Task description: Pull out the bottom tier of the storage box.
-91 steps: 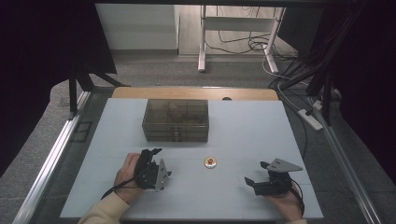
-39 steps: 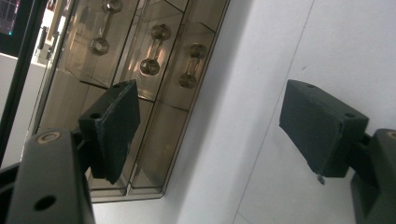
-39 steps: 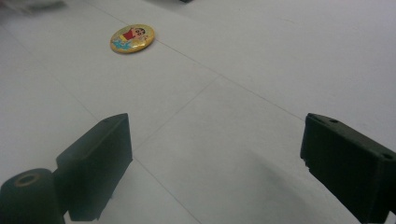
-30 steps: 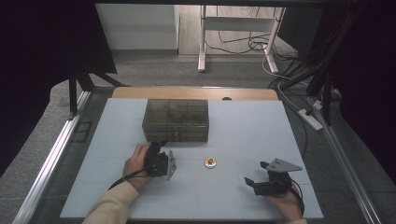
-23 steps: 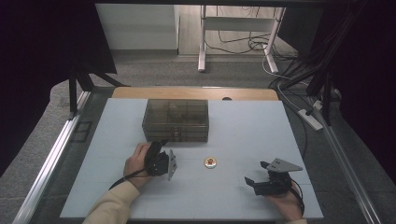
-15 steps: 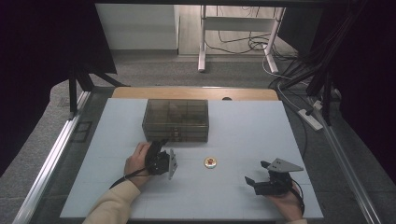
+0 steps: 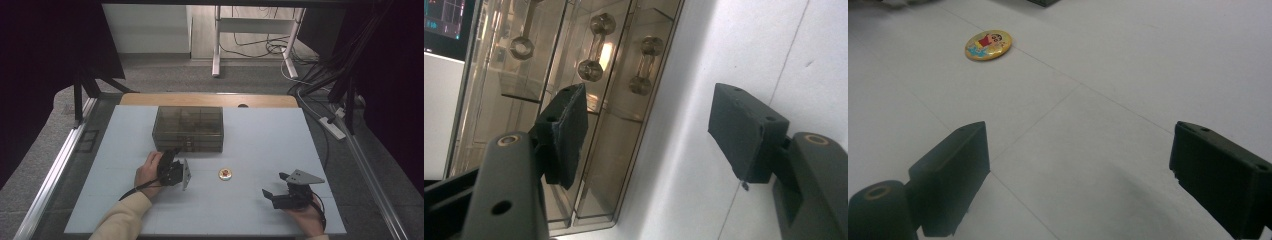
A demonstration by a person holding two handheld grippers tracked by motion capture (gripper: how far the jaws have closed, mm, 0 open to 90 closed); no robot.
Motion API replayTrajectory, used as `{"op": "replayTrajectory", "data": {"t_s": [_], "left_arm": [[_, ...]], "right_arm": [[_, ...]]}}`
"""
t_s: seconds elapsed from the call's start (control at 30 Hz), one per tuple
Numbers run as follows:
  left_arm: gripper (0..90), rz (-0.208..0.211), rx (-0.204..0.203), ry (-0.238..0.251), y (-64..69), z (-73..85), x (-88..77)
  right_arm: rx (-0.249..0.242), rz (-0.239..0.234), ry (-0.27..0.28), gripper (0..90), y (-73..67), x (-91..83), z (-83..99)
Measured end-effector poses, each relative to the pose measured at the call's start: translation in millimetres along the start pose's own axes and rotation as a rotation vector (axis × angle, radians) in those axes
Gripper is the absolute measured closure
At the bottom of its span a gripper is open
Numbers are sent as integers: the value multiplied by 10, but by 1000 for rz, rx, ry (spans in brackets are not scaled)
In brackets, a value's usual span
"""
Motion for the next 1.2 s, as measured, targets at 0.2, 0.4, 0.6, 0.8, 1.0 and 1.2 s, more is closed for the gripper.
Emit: {"op": "replayTrajectory", "data": {"t_s": [0.2, 0.4, 0.6, 0.8, 1.0, 1.2], "left_arm": [[343, -3, 2, -4, 1, 7, 25], [356, -11, 3, -2, 2, 6, 32], [379, -15, 10, -4, 16, 11, 50], [414, -20, 24, 0, 36, 9, 65], [472, -19, 30, 4, 47, 4, 74], [510, -22, 49, 7, 79, 2, 100]], "right_arm": [[-4, -2, 9, 92, -1, -8, -2], [-5, -5, 6, 92, -1, -7, -2], [-3, -2, 8, 92, 1, -10, -1], [-6, -2, 9, 92, -1, -11, -3], [-6, -2, 11, 92, 2, -13, -3], [-6, 0, 10, 91, 2, -10, -2]]}}
Point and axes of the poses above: each handheld gripper's, and its own axes: x roughly forward along the jaws, z roughly out of its underside, y roughly to its right, the point moved 1 cm from there along x, roughly forward along the jaws, and after that the axes turned 13 degrees about -z, right-handed, at the moved point
